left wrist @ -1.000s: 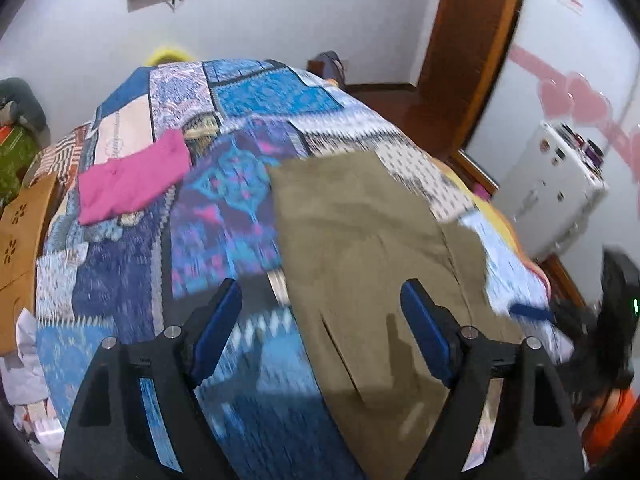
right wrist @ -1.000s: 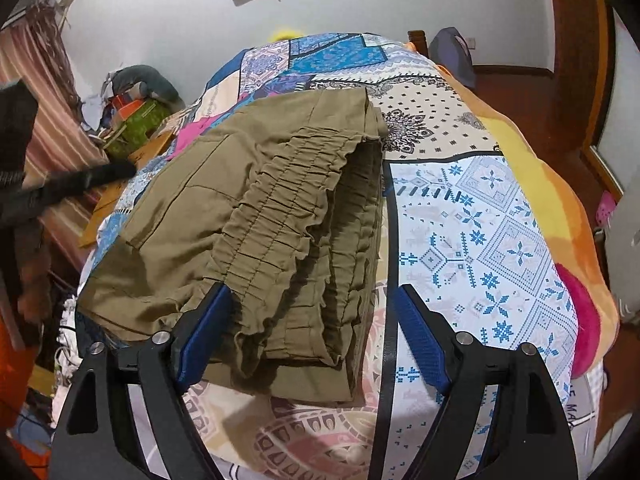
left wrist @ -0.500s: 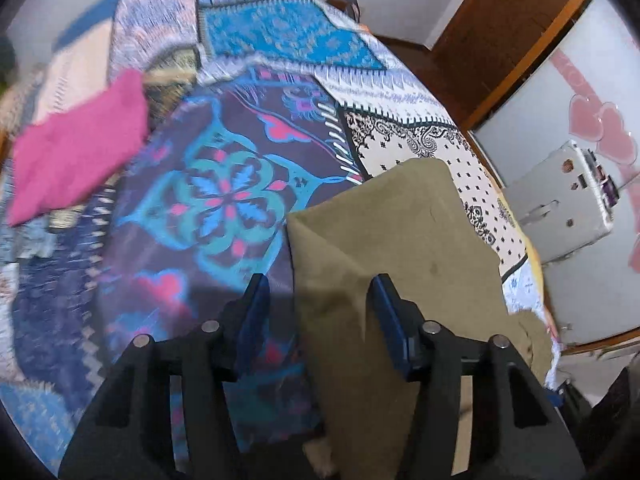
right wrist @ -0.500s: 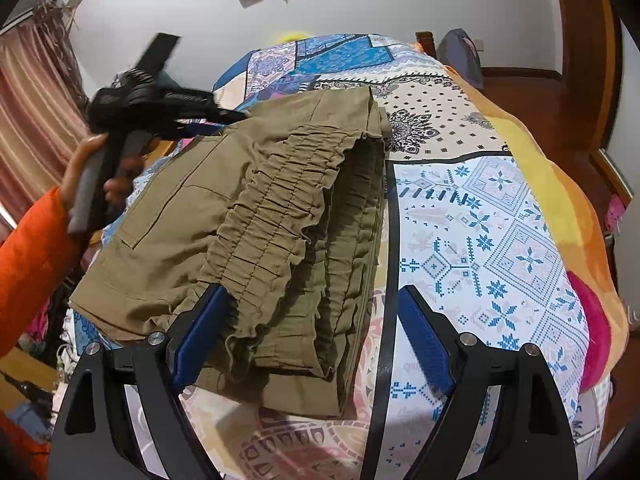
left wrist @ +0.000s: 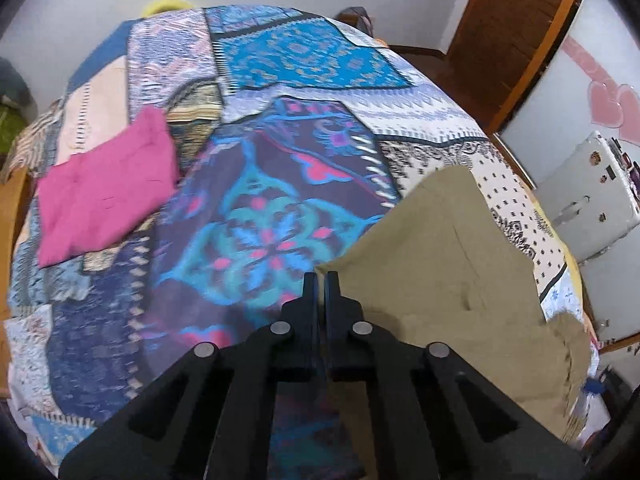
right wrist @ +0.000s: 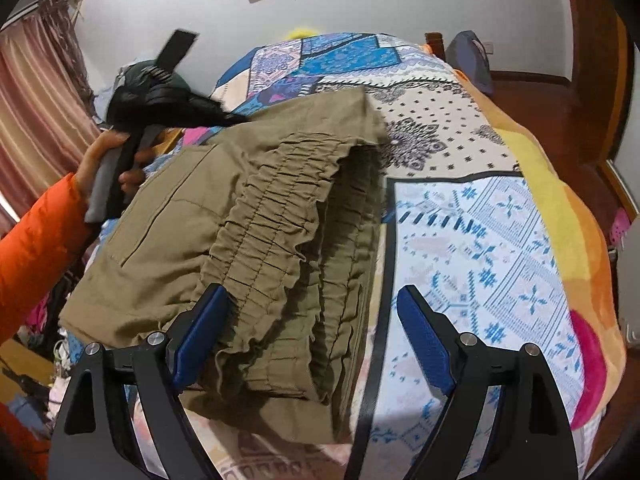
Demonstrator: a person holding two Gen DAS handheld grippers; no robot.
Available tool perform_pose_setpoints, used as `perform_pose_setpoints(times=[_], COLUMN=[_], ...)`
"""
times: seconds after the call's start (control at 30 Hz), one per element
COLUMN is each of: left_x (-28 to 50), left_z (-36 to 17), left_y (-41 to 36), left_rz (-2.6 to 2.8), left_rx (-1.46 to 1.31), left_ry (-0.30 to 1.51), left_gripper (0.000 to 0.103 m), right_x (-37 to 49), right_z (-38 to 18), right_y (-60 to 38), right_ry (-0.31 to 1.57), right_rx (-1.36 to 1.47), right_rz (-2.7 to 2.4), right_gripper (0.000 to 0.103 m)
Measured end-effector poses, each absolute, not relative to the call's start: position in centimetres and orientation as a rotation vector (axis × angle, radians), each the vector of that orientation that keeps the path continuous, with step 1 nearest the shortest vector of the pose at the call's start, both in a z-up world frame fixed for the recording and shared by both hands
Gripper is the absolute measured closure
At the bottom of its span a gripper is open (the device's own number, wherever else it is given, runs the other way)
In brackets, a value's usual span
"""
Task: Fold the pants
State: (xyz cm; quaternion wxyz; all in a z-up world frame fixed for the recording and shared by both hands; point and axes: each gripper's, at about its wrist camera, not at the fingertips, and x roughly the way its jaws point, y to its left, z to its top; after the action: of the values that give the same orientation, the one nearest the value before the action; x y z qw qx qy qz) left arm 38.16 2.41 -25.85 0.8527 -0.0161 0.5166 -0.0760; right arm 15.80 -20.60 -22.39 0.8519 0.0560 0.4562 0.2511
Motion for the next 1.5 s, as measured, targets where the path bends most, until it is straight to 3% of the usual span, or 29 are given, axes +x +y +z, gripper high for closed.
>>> perform_pose_setpoints(times=[0.5, 0.83, 1.5], left_x=[25.4, 17.7, 13.7], left_z=[-23.3, -22.5, -24.5], left_y=[8.5, 7.6, 9.2], left_rz=[-0.015, -0.050, 0.035], left_rx=[-0.043, -0.068, 0.003], left_ry=[1.030, 1.020, 1.099], left_gripper=[0.101, 0.101, 0.101], right_x=[14.3, 12.0, 13.5], right_z=[-17.4, -19.0, -20.6], right_y=[-19.8, -17.4, -19.6], right_ry=[0.866, 0.907, 0.938], right_rx=[0.089, 0.007, -0.105], right_rz=[0.505, 0.504, 0.415], right_gripper=[0.022, 0.022, 0.023])
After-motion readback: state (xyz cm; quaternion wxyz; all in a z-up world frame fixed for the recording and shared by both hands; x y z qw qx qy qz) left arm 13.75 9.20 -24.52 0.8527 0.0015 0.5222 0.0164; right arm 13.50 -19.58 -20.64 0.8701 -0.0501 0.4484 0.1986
